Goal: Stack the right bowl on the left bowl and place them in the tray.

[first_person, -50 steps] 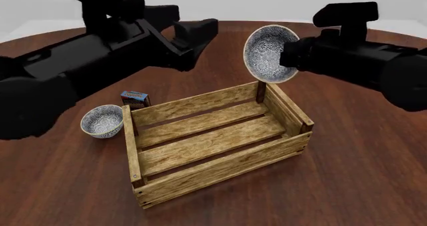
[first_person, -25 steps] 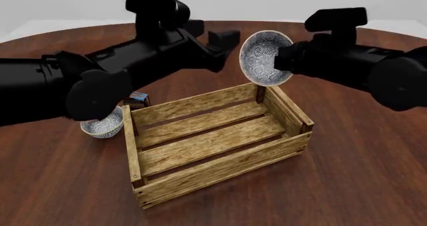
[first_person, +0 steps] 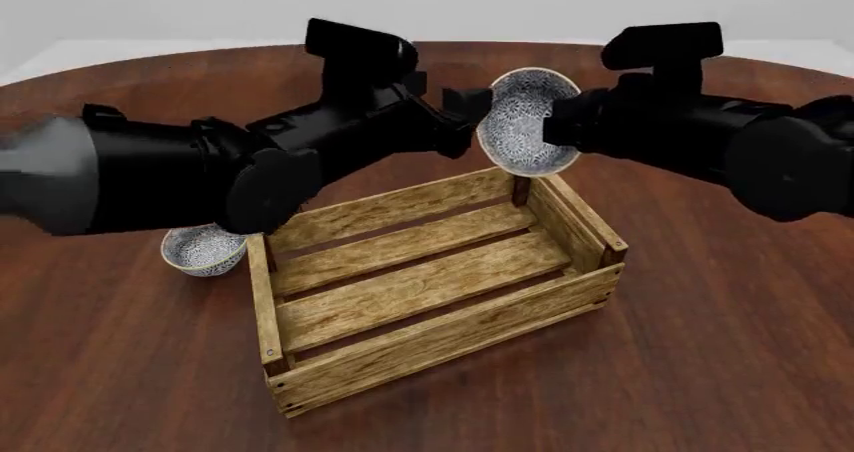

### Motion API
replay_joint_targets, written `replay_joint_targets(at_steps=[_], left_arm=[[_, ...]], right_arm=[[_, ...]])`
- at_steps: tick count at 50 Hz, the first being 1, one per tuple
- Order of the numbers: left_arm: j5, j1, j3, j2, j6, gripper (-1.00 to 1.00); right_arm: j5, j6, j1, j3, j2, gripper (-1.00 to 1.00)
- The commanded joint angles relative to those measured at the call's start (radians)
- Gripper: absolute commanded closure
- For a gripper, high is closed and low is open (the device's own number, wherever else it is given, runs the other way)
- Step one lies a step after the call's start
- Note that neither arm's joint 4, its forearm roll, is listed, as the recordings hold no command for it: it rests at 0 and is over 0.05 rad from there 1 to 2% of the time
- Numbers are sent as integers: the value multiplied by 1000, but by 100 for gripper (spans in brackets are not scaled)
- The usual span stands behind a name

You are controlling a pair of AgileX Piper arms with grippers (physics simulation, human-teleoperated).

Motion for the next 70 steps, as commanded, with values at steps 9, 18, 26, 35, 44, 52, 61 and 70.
replay_joint_targets(at_steps=[9,18,26,35,44,52,61,70], left_arm=[[-30,1,-41,122,-33,-100],[-40,-10,-49,158,-56,-100],[-60,-14,-30,144,-74,100],[-74,-22,-17,137,-80,100],[-79,-18,-10,127,-83,100],[-78,-2,-16,123,-78,100],[-70,24,-38,138,-77,100],[-60,78,-61,162,-55,100]], right_arm=[[-3,5,-1,-5,2,100],[-1,3,-1,-5,-2,100],[2,3,1,-4,-6,100],[2,1,3,-6,-4,100],[0,-7,3,-8,3,100],[3,-6,7,-5,-4,-100],[16,1,14,4,-43,-100],[39,11,30,20,-109,-100]])
